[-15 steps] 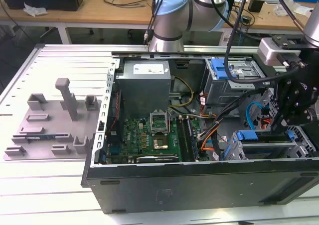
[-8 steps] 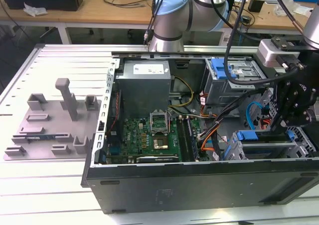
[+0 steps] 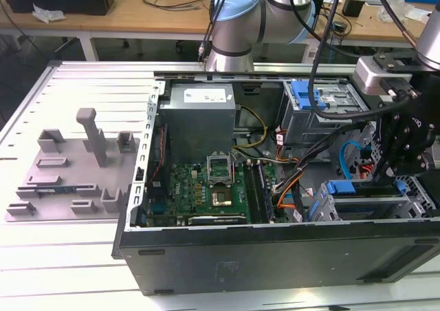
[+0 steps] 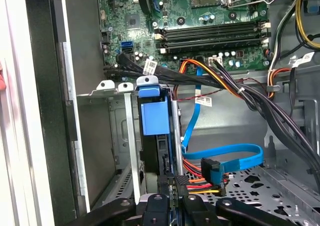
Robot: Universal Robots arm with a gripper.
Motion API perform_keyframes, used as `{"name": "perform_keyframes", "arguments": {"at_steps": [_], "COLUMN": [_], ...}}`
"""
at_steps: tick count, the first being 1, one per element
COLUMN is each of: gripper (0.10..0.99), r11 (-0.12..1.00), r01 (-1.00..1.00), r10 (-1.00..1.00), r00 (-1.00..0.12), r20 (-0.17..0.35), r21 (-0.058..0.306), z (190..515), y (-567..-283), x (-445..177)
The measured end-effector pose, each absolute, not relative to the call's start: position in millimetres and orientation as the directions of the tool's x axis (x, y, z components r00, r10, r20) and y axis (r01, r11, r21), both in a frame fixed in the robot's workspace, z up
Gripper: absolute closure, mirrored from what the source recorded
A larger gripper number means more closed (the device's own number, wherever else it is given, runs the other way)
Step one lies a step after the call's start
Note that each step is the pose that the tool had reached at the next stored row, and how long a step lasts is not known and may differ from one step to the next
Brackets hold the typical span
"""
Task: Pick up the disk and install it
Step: 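Insert the first disk wire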
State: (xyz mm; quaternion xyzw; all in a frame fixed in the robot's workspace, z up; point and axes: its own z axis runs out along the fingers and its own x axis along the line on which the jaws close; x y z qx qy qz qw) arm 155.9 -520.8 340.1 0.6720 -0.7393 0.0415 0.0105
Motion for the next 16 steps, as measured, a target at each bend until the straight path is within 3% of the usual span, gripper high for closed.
{"name": "perform_keyframes", "arguments": {"at_steps": [12,13,16], "gripper": [0.922,0.847,0.847], "r11": [0.087,0.087,0.087], "r01": [-0.995,-0.995,-0.995], "r10": [-0.994,-0.993,-0.993], "r00": [-0.090,-0.091,-0.090], "r20": [0.069,0.070,0.071], "r21": [-0.047,-0.047,-0.047], "z": [333,333,348], "y": [-521,-521,-521], "x": [156,156,156]}}
